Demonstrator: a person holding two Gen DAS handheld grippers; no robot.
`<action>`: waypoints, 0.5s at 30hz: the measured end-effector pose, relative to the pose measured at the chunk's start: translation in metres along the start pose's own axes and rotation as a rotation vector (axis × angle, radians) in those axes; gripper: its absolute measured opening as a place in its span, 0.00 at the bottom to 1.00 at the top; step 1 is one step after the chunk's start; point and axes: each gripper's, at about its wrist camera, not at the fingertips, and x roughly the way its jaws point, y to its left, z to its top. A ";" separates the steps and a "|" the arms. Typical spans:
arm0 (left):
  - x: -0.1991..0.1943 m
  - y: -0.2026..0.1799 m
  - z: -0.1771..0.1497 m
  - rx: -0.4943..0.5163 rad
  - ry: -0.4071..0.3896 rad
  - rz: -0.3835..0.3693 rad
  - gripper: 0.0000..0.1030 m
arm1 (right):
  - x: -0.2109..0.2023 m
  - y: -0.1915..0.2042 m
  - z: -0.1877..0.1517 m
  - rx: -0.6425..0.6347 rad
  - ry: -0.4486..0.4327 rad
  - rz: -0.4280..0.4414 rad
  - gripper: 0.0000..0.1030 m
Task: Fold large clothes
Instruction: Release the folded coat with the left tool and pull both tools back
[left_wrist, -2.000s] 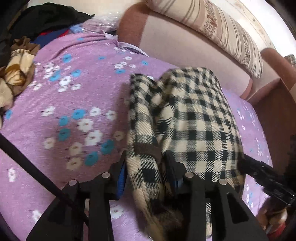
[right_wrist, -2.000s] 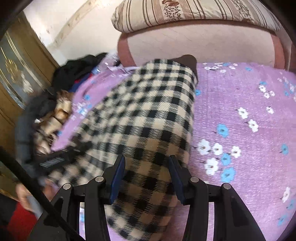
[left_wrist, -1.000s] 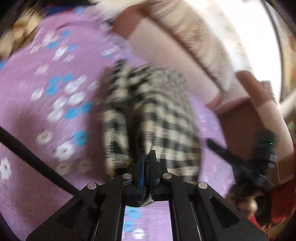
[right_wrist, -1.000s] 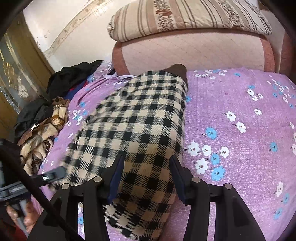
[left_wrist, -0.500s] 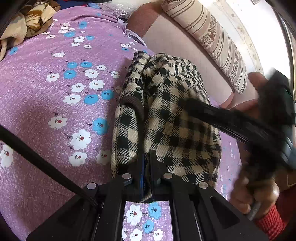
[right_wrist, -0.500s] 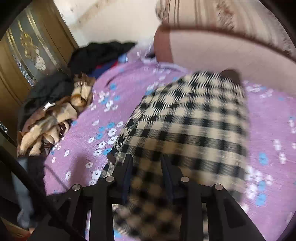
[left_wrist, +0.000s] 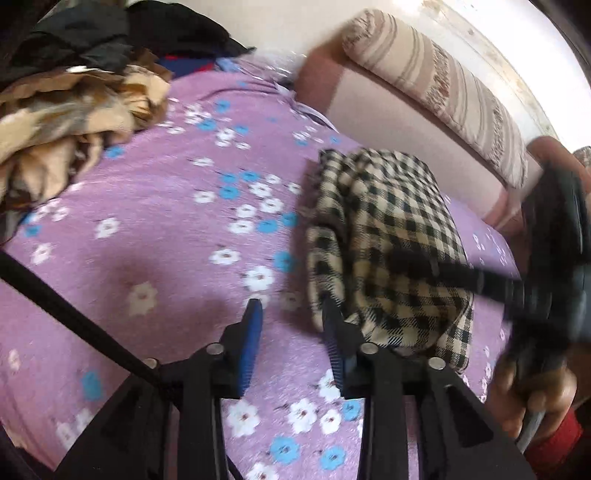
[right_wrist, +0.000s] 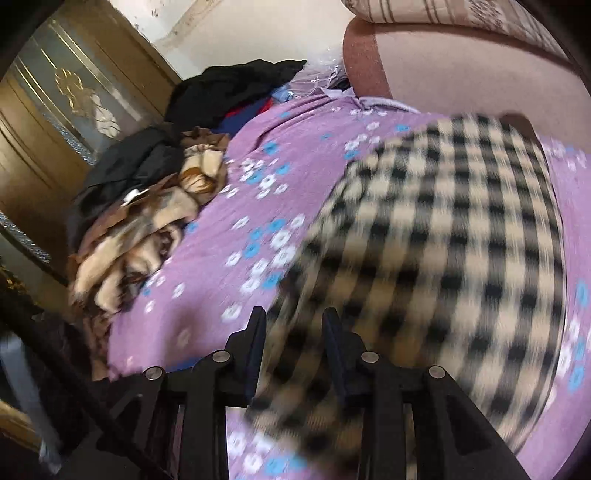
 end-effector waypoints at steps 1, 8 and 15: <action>-0.004 0.002 -0.002 -0.010 -0.003 0.009 0.31 | -0.001 -0.003 -0.013 0.022 0.008 0.017 0.34; -0.046 -0.009 -0.015 0.000 -0.082 0.129 0.61 | 0.023 0.002 -0.093 0.086 0.165 0.103 0.35; -0.089 -0.023 -0.029 0.035 -0.224 0.245 0.84 | -0.039 0.023 -0.128 -0.023 0.058 -0.011 0.38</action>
